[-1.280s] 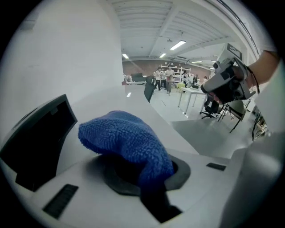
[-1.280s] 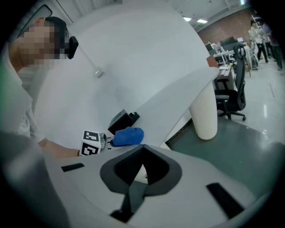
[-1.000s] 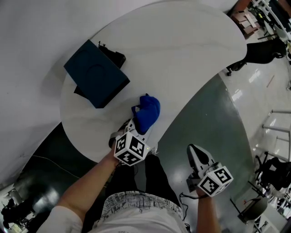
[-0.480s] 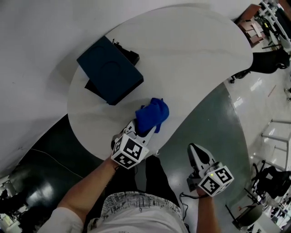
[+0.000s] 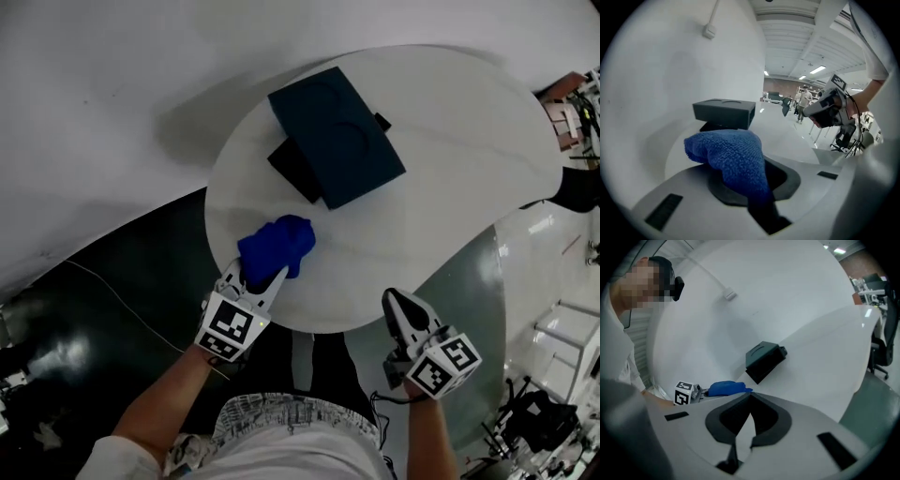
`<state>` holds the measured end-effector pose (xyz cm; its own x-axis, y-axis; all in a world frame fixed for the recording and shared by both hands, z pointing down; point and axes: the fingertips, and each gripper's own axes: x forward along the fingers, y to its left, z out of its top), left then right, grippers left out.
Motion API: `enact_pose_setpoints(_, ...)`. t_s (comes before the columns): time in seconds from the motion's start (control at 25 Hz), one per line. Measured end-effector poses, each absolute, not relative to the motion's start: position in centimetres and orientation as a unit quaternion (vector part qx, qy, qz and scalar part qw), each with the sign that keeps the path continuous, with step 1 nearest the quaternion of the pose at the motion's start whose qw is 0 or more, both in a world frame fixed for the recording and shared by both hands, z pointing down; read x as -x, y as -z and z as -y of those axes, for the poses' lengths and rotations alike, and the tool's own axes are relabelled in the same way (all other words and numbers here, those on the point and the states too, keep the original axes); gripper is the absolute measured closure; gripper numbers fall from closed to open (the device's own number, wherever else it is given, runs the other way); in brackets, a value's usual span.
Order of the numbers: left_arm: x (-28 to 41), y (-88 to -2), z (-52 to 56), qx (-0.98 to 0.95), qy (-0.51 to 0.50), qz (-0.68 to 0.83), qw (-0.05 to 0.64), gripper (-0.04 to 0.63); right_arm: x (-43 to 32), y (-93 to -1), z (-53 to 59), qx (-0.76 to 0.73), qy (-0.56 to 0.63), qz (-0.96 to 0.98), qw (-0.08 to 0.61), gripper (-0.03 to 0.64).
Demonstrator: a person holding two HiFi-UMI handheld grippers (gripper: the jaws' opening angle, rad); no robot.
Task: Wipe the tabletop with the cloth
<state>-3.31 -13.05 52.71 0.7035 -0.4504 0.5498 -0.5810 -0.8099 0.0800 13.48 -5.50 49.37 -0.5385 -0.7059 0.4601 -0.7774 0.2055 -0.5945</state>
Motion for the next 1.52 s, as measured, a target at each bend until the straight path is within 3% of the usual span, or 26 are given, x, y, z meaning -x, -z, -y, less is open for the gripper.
enact_pose_setpoints(0.28, 13.6, -53.2, 14.2, -0.892, -0.267, 0.339, 0.136, 0.520, -5.4, -49.4, 8.1, -0.439, -0.408, 0.798, 0.065, 0.611)
enact_pose_setpoints(0.56, 18.1, -55.2, 14.1, -0.885, -0.280, 0.345, 0.142, 0.520, -1.1, -49.9, 8.8, -0.424, -0.412, 0.803, 0.080, 0.611)
enact_pose_setpoints(1.12, 16.5, -58.3, 12.9, -0.879, -0.326, 0.316, 0.143, 0.520, -2.3, -51.0, 7.7, -0.438, -0.420, 0.790, 0.082, 0.611)
enact_pose_setpoints(1.52, 8.9, -58.4, 11.2, -0.896, -0.341, 0.257, 0.122, 0.520, -7.6, -51.4, 5.6, -0.467, -0.426, 0.772, 0.061, 0.611)
